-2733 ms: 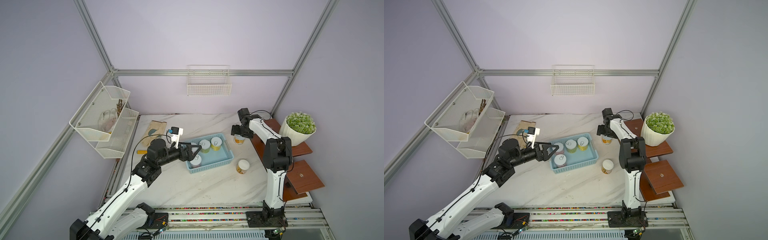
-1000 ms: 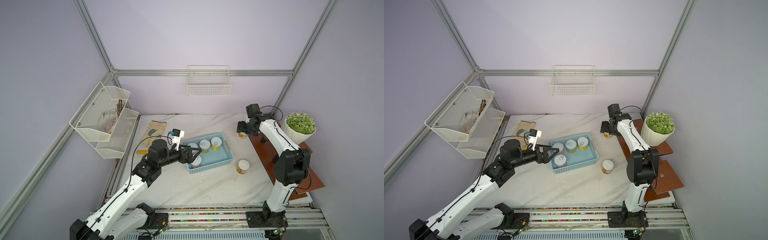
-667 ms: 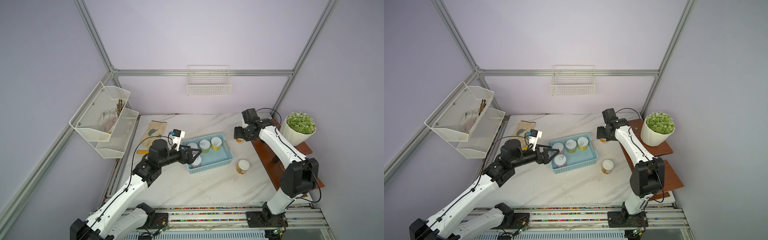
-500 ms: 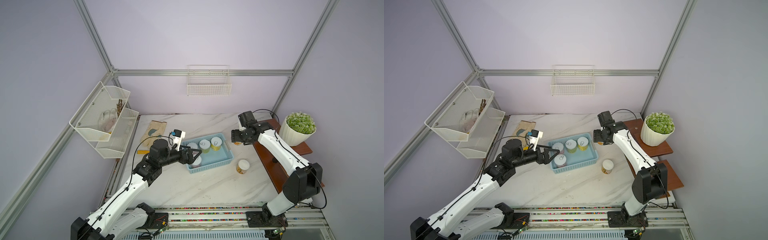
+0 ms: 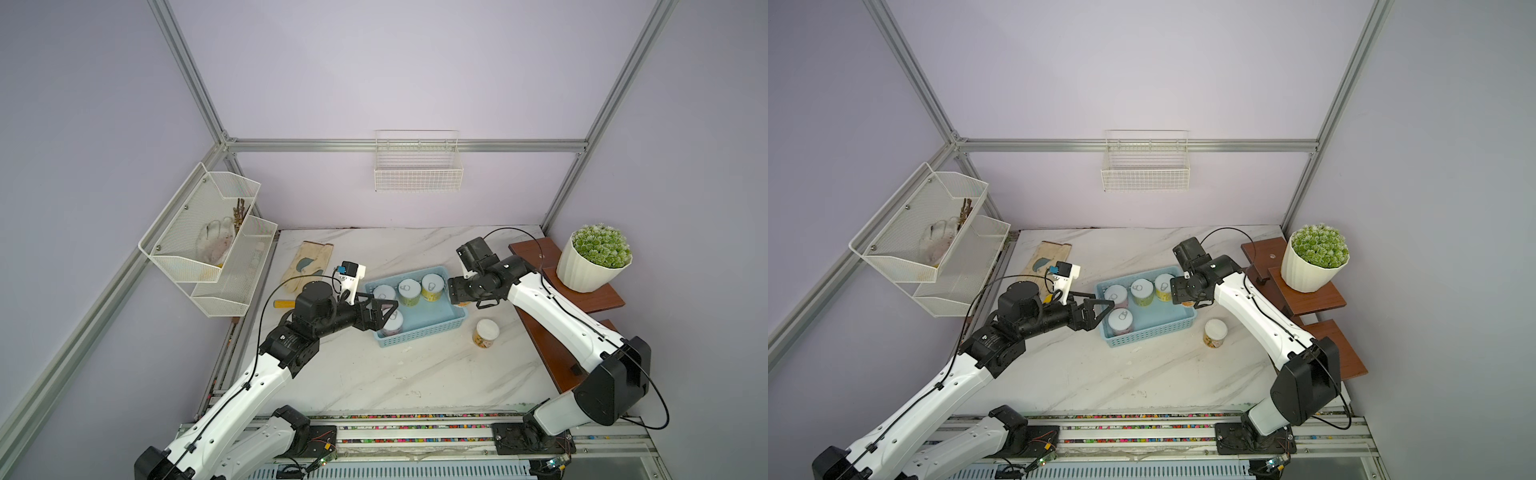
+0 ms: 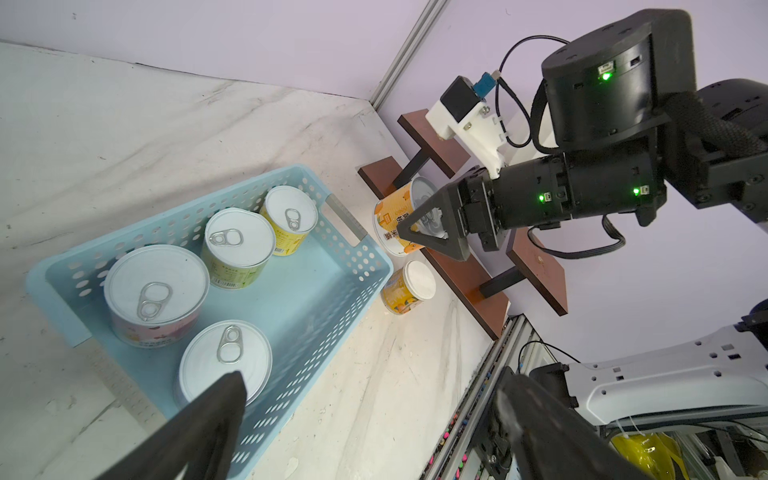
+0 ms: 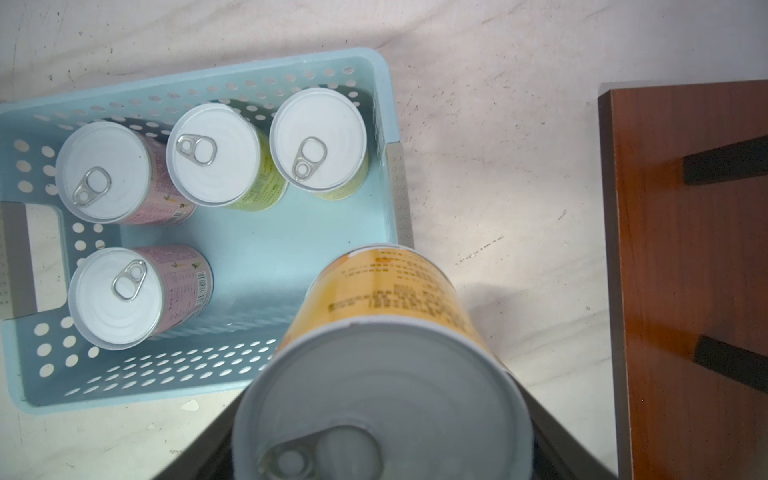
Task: Put the canned food in the basket
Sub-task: Place the canned food in the basket.
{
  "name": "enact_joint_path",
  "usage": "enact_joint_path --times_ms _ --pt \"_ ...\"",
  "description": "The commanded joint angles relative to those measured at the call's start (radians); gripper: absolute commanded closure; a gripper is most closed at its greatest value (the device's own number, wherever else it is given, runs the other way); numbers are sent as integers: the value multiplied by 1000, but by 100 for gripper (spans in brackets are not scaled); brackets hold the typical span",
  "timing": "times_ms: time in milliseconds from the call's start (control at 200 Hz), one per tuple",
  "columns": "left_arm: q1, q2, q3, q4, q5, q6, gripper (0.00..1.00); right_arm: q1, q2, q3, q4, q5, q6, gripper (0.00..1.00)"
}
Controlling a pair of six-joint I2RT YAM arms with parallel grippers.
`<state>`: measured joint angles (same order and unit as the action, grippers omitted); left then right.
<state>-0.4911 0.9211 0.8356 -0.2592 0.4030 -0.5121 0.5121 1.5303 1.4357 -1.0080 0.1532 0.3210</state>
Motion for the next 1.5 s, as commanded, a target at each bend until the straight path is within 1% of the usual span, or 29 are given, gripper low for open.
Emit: enact_joint_path --times_ms 0,30,190,595,1130,1495 --pt "0 -34 -13 -15 -32 26 0 36 3 12 25 10 33 45" --pt "0 -40 -16 -21 -31 25 0 46 38 15 28 5 36 45" --pt "0 -69 -32 -53 -42 17 0 85 94 31 62 -37 48 45" --pt "0 -108 -28 -235 -141 20 0 131 244 96 106 -81 57 45" --pt "0 -92 -33 -236 -127 25 0 151 383 177 117 -108 53 45" --pt "0 -91 -30 -247 -149 38 0 172 465 224 110 -95 54 45"
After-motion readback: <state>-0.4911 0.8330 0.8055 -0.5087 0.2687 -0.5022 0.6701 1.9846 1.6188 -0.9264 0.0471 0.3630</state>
